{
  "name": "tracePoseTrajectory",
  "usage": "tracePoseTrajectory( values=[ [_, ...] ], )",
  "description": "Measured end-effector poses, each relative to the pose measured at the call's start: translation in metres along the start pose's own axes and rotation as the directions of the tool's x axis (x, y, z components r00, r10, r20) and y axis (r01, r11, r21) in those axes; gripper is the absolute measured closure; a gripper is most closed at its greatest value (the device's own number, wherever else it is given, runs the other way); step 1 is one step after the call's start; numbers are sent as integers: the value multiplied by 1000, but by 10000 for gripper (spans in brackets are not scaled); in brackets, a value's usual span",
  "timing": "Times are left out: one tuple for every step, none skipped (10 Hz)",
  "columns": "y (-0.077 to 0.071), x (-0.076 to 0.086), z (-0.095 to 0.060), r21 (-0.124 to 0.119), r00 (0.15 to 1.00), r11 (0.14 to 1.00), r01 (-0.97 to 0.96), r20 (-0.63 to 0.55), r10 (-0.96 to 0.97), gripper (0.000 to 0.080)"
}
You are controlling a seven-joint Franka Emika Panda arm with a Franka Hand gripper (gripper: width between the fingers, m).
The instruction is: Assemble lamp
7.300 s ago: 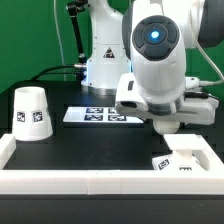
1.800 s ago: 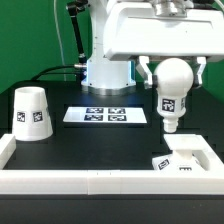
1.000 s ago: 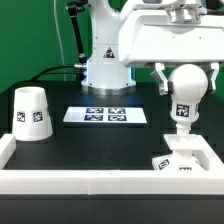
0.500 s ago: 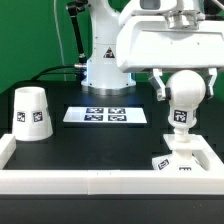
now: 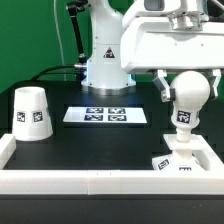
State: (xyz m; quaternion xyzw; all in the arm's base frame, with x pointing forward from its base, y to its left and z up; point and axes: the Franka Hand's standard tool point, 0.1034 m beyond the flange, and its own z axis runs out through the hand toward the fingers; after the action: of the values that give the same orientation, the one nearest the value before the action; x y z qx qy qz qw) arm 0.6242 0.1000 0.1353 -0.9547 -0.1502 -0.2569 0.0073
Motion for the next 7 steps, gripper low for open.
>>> tracePoseTrajectory(
  values=[
    [0, 0, 0, 0, 1000, 1000, 0, -1, 0, 222],
    [0, 0, 0, 0, 1000, 1000, 0, -1, 0, 222],
    [0, 1, 0, 2, 1000, 1000, -1, 6, 1, 222],
    [1, 3, -2, 3, 1000, 1000, -2, 8, 2, 222],
    [3, 4, -3, -2, 1000, 1000, -3, -3, 3, 222],
    [3, 3, -2, -2, 1000, 1000, -3, -1, 3, 222],
    [3, 2, -2, -2, 1000, 1000, -2, -2, 2, 222]
  ],
)
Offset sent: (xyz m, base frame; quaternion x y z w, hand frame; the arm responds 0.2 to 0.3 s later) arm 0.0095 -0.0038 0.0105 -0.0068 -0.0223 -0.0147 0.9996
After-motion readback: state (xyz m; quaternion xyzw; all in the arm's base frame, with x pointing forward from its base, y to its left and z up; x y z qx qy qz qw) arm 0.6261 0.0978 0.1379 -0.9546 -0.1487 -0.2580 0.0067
